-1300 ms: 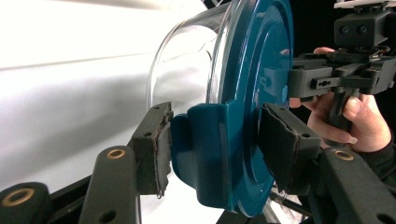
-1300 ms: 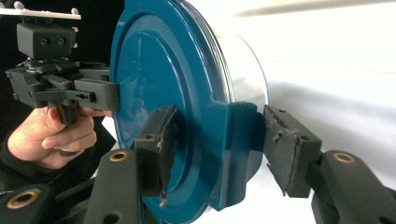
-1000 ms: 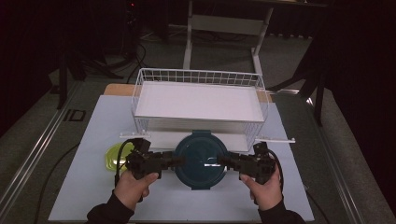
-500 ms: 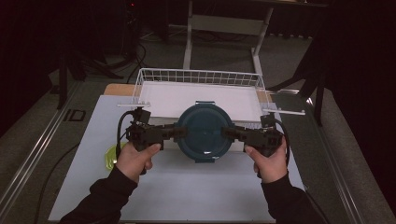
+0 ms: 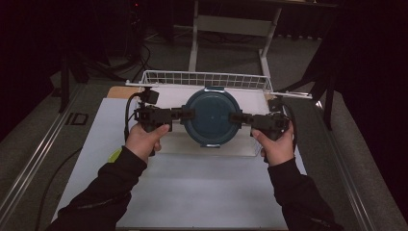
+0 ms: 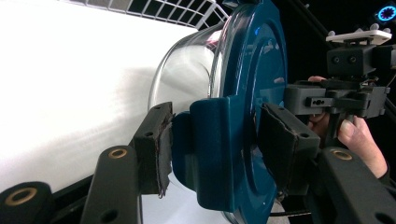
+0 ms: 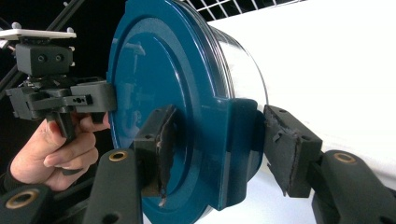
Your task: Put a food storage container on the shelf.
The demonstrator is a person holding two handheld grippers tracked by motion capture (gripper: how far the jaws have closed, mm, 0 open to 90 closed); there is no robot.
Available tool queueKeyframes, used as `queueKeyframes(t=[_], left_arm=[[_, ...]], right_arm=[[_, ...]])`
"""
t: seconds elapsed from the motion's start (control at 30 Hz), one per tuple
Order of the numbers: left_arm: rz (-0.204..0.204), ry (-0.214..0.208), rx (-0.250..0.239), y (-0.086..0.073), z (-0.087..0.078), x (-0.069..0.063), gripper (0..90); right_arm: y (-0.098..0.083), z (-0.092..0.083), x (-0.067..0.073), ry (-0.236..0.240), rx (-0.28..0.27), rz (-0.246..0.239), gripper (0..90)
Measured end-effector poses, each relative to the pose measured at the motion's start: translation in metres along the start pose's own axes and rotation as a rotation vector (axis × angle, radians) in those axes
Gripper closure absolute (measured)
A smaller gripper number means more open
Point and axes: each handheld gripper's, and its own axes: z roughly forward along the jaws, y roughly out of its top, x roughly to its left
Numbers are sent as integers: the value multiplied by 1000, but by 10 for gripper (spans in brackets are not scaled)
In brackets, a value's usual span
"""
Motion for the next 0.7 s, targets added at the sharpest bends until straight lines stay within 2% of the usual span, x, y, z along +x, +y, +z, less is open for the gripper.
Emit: queueKeyframes(t=[0.1, 0.13, 0.2, 0.23, 0.27, 0.4, 0.43, 0.5, 0.63, 0.67, 0.7], left_arm=[[5, 7, -5, 8, 3, 4, 480], [-10, 5, 0, 13, 6, 9, 479], [-10, 5, 0, 13, 6, 9, 478], [-41, -9, 9, 16, 7, 14, 478], [-43, -12, 8, 18, 8, 15, 478], [-52, -16, 2, 22, 10, 18, 472], [-60, -26, -17, 24, 13, 21, 472], [-71, -35, -35, 25, 17, 27, 458], [-76, -35, -44, 27, 22, 31, 444], [-69, -32, -45, 28, 23, 32, 416], [-71, -26, -47, 28, 25, 32, 416]], right_arm=[[3, 2, -3, 1, -5, 13, 453], [7, 6, -6, 1, -3, 23, 453], [9, 7, -7, 1, 3, 35, 453], [9, 7, -7, 1, 3, 35, 455], [15, 9, -6, -16, -3, 35, 454], [19, 10, -7, -16, 0, 50, 454], [20, 11, -8, -21, -3, 63, 453], [28, 14, -15, -16, -12, 124, 453], [33, 16, -18, -19, -14, 149, 450], [38, 19, -20, -36, -7, 175, 442], [38, 19, -20, -36, -7, 175, 442]])
